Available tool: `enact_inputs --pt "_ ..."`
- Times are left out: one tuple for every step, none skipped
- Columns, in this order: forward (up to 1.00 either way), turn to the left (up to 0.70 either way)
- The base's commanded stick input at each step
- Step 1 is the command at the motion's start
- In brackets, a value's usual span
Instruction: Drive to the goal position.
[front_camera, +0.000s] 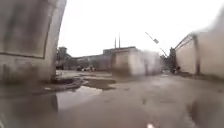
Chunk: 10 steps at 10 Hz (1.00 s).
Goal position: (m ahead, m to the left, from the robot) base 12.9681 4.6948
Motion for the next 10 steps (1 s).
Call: enact_inputs --pt "0.50 0.07" --pt "0.50 -0.04" --pt "0.50 -0.07" --pt "0.50 -0.08" --pt "0.50 -0.08" --pt "0.50 -0.07" --pt "0.50 -0.06" --pt "0.50 -0.07" --pt "0.50 -0.15" --pt "0.50 -0.32"
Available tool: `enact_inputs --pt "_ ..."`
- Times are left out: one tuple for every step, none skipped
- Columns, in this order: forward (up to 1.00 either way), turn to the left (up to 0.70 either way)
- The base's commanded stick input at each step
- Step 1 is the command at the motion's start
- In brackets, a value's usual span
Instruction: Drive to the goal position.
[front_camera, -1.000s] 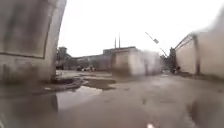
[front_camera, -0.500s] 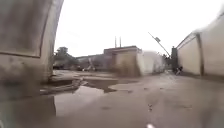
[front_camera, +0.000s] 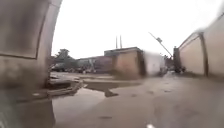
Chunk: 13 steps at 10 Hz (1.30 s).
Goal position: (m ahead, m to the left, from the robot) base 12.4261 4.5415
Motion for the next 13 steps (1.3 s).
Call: enact_inputs --pt "0.50 0.00" --pt "0.50 0.05" --pt "0.50 0.07" --pt "0.50 0.07" --pt "0.50 0.07" --pt "0.50 0.07" --pt "0.50 0.07" --pt "0.50 0.07" --pt "0.50 0.07" --pt "0.50 0.07" --pt "0.50 0.07" --pt "0.50 0.07" --pt "0.50 0.02"
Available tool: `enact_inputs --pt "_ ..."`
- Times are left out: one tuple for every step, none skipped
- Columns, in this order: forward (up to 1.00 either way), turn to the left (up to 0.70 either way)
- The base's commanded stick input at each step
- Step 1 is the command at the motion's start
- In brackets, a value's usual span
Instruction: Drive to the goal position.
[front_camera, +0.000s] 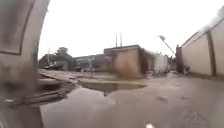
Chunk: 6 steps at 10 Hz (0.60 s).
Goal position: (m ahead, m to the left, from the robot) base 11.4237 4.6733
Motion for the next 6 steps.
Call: enact_inputs --pt "0.50 -0.25" --pt "0.50 -0.43" --pt "0.50 -0.43" --pt "0.50 -0.43" --pt "0.50 -0.43" --pt "0.50 -0.43"
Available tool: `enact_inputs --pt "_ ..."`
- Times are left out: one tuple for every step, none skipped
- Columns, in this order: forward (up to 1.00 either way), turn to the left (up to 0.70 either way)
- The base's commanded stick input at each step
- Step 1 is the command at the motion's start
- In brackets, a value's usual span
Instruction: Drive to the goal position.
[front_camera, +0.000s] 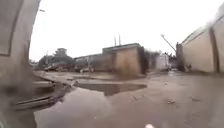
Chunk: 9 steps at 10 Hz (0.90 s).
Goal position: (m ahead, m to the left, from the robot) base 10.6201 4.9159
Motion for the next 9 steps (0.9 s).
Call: enact_inputs --pt "0.50 -0.43" --pt "0.50 -0.43" --pt "0.50 -0.43" --pt "0.50 -0.43" --pt "0.50 -0.33" --pt "0.50 0.07" --pt "0.50 0.07" --pt "0.50 0.07" --pt "0.50 0.07"
